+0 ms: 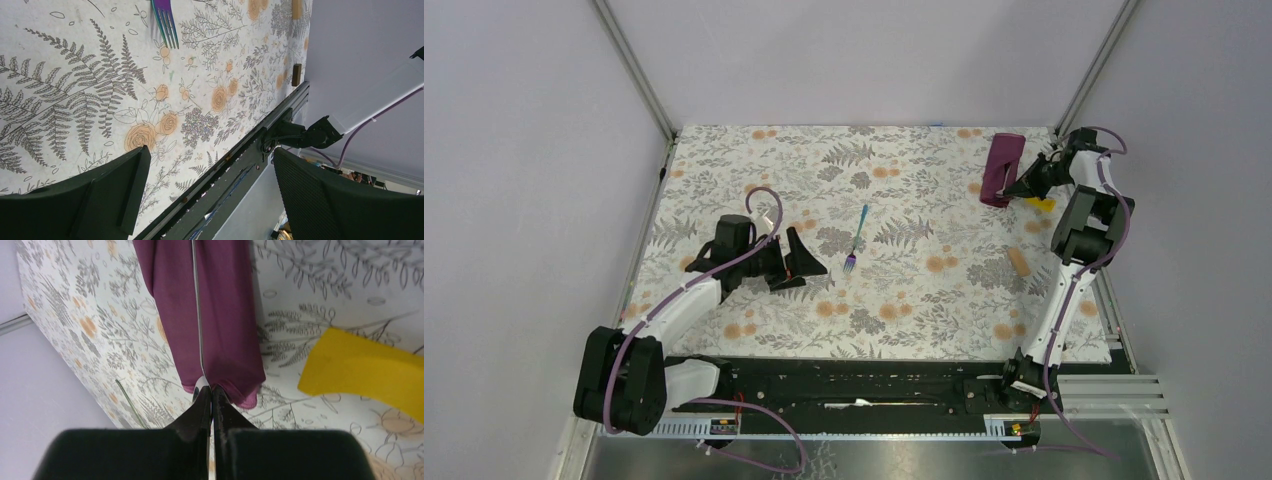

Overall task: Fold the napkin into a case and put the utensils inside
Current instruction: Insert the spoon into the folded napkin.

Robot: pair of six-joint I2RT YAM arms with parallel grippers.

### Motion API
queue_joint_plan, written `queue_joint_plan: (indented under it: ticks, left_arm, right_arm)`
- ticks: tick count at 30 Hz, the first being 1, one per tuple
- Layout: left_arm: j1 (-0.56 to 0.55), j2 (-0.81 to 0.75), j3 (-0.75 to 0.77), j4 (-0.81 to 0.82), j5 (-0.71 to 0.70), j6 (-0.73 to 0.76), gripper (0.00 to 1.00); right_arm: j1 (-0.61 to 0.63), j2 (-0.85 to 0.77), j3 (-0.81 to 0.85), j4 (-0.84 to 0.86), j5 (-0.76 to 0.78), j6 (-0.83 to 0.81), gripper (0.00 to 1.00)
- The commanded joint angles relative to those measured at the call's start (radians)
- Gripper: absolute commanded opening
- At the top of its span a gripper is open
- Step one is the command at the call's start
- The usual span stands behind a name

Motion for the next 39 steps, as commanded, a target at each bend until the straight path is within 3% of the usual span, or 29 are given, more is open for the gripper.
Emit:
queue_joint_plan:
  ticks: [1,28,39]
  left_arm:
    - [-0.004,0.015,0.051,0.054,0.016,0.023,0.99]
    - [-0.005,0.046,0.044,0.074,0.016,0.017,0.99]
    - [-0.005,0.051,0.041,0.075,0.010,0.019,0.99]
  right_arm:
    - [0.001,0.033,0.109,-0.057,-0.026,0.016,0.00]
    - [0.028,0.191,0.305,-0.063,-0.078,-0.034,0.00]
    - [0.047,0.178,0.282,0.033,-0.118,-0.049,0.00]
